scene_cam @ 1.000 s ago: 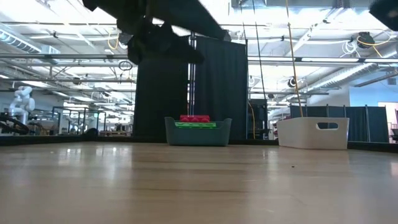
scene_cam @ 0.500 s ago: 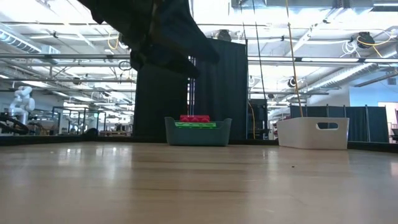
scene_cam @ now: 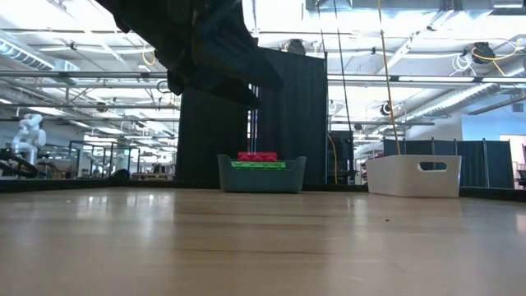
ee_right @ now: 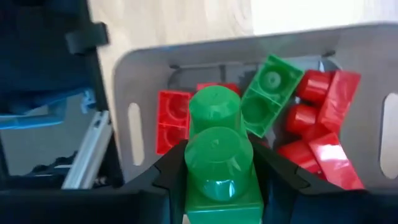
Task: Sort blocks by size
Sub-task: Put the two stud green game piece into the black transparent bin, then return to Home Position
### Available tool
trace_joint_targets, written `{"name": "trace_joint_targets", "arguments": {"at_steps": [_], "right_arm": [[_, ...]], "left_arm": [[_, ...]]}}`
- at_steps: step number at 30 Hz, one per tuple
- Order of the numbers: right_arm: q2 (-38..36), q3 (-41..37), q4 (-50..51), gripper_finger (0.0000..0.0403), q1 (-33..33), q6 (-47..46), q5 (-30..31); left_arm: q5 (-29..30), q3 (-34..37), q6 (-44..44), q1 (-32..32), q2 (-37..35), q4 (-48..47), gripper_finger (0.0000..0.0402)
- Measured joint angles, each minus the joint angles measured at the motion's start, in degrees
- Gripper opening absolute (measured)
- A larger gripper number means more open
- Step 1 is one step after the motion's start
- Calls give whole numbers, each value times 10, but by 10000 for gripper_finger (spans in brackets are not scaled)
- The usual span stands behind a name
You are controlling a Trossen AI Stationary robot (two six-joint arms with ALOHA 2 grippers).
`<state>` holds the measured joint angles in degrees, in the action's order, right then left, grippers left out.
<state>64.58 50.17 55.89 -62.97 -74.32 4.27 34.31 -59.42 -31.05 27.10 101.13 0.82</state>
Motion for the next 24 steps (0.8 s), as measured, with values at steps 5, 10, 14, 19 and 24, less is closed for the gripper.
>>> {"name": "trace_joint_targets", "arguments": {"at_steps": [5,10,14,19,24], "right_arm": [[23,0,18,131,-6,-22,-18],[29,0,37,147,-5,-47,-29],[29,0,43,173,-5,-49,-32],[29,0,43,191,-5,-61,-36],[28,0,47,192,3,-46,-41]], "left_arm": [[5,0,0,-8,0,1,242],[5,0,0,-11,0,1,242],[5,0,0,-15,0,-1,242],[5,0,0,-23,0,-3,242],[5,0,4,-34,0,-3,242]]}}
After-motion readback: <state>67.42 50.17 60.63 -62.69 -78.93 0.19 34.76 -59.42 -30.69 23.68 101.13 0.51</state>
